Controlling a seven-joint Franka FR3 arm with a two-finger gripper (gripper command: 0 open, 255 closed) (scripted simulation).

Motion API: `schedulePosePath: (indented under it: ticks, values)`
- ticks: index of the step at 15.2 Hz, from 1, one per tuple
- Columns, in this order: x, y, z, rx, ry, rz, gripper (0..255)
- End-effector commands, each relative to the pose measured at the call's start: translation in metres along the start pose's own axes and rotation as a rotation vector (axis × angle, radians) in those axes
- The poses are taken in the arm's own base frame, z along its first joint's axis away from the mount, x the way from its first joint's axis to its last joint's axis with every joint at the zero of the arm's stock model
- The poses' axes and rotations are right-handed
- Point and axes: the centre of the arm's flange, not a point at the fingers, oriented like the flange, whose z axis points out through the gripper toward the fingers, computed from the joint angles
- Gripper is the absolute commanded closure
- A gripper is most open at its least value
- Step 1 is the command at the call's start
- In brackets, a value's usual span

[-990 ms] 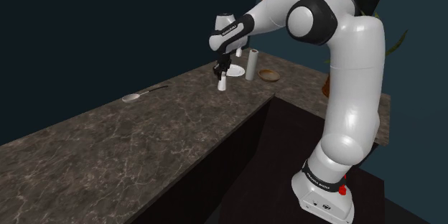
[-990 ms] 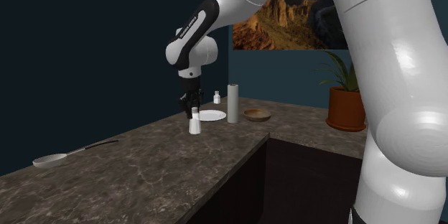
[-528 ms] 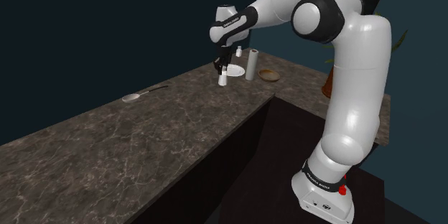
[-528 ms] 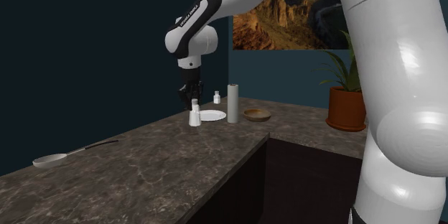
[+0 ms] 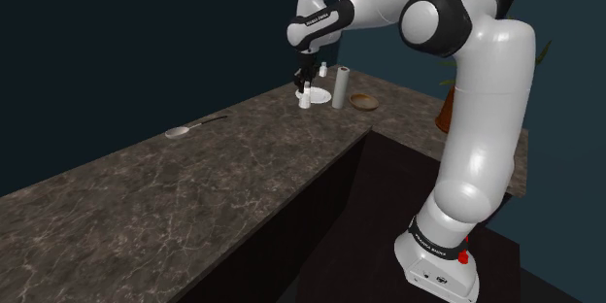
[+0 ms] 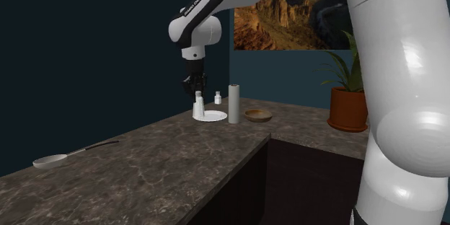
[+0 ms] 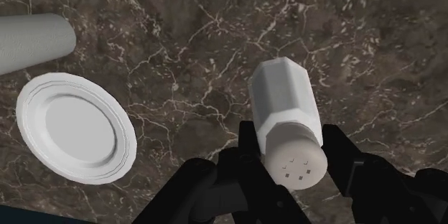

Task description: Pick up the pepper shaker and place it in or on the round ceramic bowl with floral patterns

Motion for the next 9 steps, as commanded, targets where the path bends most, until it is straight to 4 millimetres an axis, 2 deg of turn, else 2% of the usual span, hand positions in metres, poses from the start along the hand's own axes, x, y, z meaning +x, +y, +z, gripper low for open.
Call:
schedulePosePath:
  ticks: [1, 9]
  values:
    - [-0.007, 0.022, 0.0, 0.0, 0.0, 0.0, 255]
    - [-0.038, 0.123, 0.002, 0.0, 0.0, 0.0, 255]
